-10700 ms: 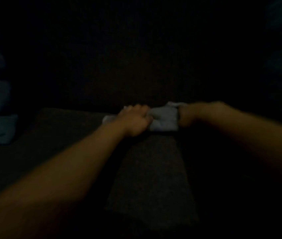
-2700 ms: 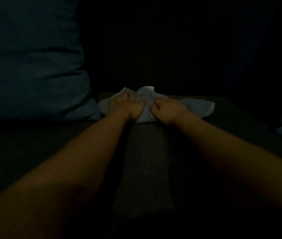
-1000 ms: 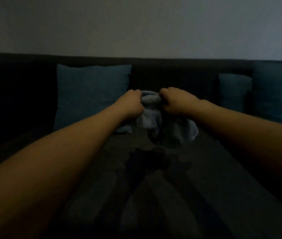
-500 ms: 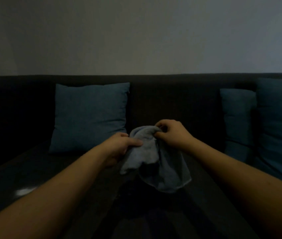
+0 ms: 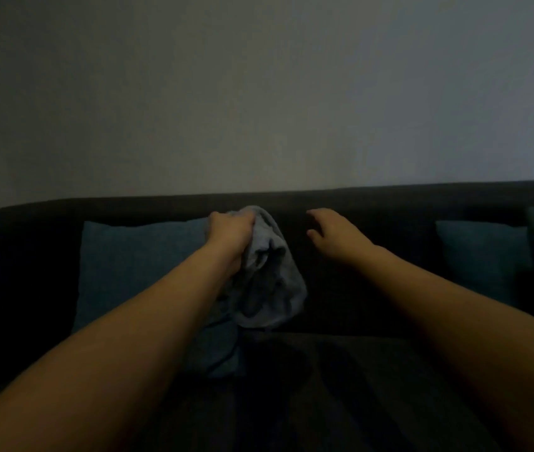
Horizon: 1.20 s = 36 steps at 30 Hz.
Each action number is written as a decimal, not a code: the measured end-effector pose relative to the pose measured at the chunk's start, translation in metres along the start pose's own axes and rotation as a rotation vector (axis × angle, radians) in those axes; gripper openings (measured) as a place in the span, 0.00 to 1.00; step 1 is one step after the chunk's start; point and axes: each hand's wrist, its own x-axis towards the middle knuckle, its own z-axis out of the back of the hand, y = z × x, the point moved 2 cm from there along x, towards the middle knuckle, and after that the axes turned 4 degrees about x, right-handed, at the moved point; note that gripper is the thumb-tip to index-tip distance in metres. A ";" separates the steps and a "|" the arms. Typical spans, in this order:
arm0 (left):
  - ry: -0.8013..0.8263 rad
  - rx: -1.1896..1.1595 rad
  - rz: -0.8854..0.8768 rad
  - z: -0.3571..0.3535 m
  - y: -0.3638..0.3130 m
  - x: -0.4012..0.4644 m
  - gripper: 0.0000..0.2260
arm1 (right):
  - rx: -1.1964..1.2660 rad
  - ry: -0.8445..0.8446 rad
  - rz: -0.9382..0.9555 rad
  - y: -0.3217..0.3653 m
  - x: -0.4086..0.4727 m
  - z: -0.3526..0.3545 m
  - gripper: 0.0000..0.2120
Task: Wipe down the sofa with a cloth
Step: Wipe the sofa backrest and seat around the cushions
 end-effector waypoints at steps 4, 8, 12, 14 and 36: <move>-0.155 0.089 -0.175 -0.009 -0.040 0.065 0.17 | -0.252 0.042 -0.008 -0.018 0.061 -0.001 0.33; -0.190 0.188 -0.242 -0.024 -0.060 0.130 0.15 | -0.456 0.138 -0.049 -0.037 0.113 -0.018 0.43; -0.109 0.276 -0.298 -0.054 -0.056 0.188 0.16 | -0.574 0.106 -0.046 -0.058 0.150 -0.038 0.57; 0.043 0.628 -0.340 -0.073 -0.037 0.214 0.22 | -0.578 0.129 -0.058 -0.073 0.158 -0.057 0.61; 0.137 1.240 -0.911 -0.113 0.214 0.203 0.41 | -0.794 -0.120 -0.072 -0.126 0.157 -0.153 0.66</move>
